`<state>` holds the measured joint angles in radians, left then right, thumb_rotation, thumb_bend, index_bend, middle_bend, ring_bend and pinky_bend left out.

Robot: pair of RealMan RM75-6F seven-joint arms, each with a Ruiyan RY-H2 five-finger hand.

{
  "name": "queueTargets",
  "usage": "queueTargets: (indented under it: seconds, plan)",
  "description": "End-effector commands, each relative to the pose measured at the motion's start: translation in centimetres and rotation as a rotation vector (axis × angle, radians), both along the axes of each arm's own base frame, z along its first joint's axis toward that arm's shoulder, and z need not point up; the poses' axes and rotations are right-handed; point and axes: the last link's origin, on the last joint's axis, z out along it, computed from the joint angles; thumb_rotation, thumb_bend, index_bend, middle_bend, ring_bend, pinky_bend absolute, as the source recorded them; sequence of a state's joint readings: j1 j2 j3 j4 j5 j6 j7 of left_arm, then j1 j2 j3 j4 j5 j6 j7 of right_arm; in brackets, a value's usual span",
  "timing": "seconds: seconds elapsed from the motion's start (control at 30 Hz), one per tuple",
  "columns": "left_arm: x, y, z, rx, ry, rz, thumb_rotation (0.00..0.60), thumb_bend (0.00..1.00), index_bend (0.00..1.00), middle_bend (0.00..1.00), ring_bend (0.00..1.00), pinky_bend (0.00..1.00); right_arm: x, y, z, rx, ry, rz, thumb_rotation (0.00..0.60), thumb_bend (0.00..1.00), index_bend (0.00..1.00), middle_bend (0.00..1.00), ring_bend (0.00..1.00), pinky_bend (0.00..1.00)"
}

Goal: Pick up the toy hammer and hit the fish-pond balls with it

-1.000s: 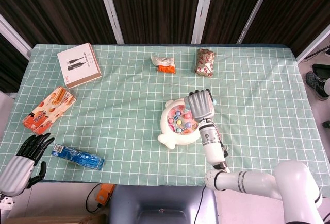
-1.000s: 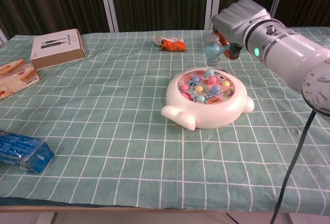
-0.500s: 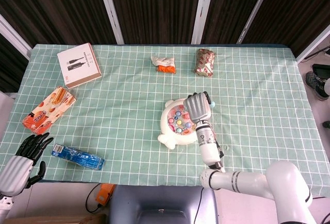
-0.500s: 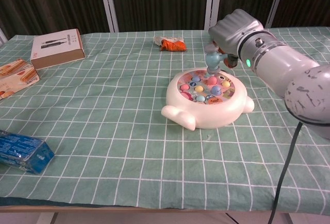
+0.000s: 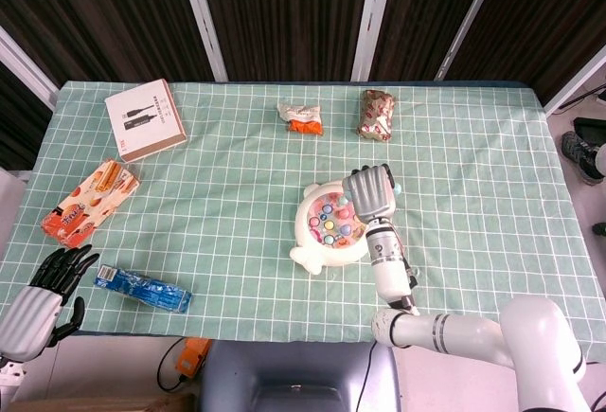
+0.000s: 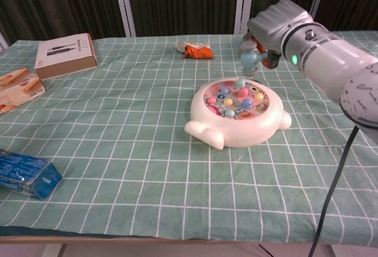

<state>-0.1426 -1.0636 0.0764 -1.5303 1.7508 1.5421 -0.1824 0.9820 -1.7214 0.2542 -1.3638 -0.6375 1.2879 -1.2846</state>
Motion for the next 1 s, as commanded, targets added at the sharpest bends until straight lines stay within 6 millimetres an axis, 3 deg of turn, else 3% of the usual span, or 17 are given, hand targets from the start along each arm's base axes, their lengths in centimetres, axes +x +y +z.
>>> queueTargets:
  seconds: [0.03, 0.23, 0.37, 0.5, 0.67, 1.0]
  plan:
    - [0.0, 0.0, 0.0, 0.0, 0.001, 0.0, 0.6, 0.71, 0.0, 0.0, 0.0, 0.0, -0.4, 0.0, 1.3, -0.019, -0.03, -0.001, 0.6, 0.64, 0.93, 0.62, 0.68, 0.73]
    - [0.1, -0.1, -0.1, 0.0, 0.004, -0.002, 0.6, 0.71, 0.0, 0.0, 0.0, 0.0, -1.8, 1.6, 3.9, -0.019, -0.083, 0.044, 0.6, 0.64, 0.93, 0.62, 0.68, 0.73]
    - [0.1, -0.1, 0.0, 0.002, -0.002, -0.001, 0.6, 0.71, 0.0, 0.0, 0.0, 0.0, -4.2, 3.4, 5.7, -0.022, -0.138, 0.074, 0.6, 0.64, 0.93, 0.62, 0.68, 0.73]
    - [0.1, -0.2, 0.1, 0.01, -0.007, 0.0, 0.6, 0.71, 0.0, 0.0, 0.0, 0.0, -8.5, 5.7, 7.0, -0.019, -0.207, 0.087, 0.6, 0.64, 0.93, 0.62, 0.68, 0.73]
    - [0.2, -0.2, -0.1, 0.016, 0.0, -0.002, 0.6, 0.71, 0.0, 0.0, 0.0, 0.0, -12.8, 7.3, 7.4, 0.001, -0.263, 0.072, 0.6, 0.64, 0.93, 0.62, 0.68, 0.73]
    - [0.2, 0.1, -0.2, 0.022, 0.006, 0.011, 0.6, 0.71, 0.0, 0.0, 0.0, 0.0, -17.1, 7.7, 6.0, 0.031, -0.293, 0.04, 0.6, 0.64, 0.93, 0.62, 0.68, 0.73]
